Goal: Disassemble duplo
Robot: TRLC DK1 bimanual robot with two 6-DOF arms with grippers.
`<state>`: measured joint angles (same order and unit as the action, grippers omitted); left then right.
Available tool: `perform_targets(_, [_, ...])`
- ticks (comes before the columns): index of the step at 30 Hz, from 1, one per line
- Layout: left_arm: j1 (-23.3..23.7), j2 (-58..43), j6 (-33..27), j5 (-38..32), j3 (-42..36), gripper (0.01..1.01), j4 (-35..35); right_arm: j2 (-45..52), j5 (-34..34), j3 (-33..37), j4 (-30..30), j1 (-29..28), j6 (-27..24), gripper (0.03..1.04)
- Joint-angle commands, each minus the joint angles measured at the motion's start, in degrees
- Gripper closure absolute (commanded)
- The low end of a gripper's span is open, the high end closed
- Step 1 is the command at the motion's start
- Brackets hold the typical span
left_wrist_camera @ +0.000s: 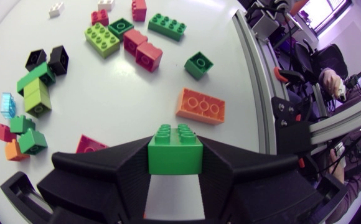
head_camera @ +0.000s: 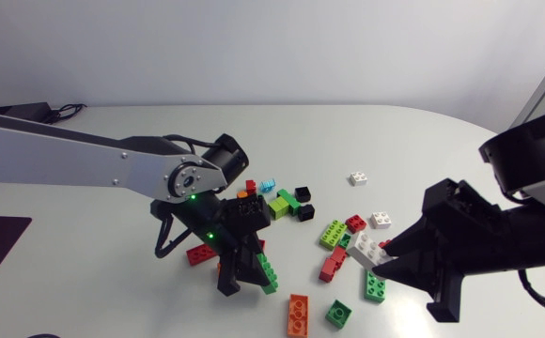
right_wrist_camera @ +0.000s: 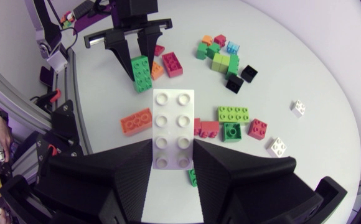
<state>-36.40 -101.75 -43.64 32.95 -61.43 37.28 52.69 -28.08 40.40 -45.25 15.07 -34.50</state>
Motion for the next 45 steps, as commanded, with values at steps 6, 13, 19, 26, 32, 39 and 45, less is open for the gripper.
perform_targets(6, [-1.6, -4.3, 2.6, -4.2, 0.4, 0.498, 1.1, 4.4, 6.3, -5.2, 6.5, 3.7, 0.4, 0.66])
perform_targets(13, [-1.5, -3.1, 3.2, -5.0, -0.5, 0.203, 1.6, 10.4, 11.1, -7.2, 12.4, 5.6, 0.0, 0.66])
perform_targets(19, [0.4, -0.5, 4.4, -5.0, -4.0, 0.051, 1.7, 14.6, 14.9, -8.9, 15.6, 7.0, -1.0, 0.66])
perform_targets(26, [1.8, -2.7, 8.7, -9.7, -9.4, 0.052, -5.4, 19.3, 19.2, -10.7, 19.4, 9.5, -0.7, 0.65])
perform_targets(32, [1.9, -7.2, 10.6, -12.7, -14.3, 0.056, -8.0, 21.3, 21.0, -11.0, 20.8, 9.9, -0.7, 0.29])
perform_targets(39, [1.2, -13.6, 12.3, -20.2, -18.8, 0.057, -10.6, 16.1, 23.9, -11.0, 19.0, 12.3, 0.6, 0.07])
perform_targets(45, [1.4, -17.7, 12.3, -25.0, -21.5, 0.059, -13.5, 9.0, 24.6, -8.3, 12.7, 13.8, 1.7, 0.07])
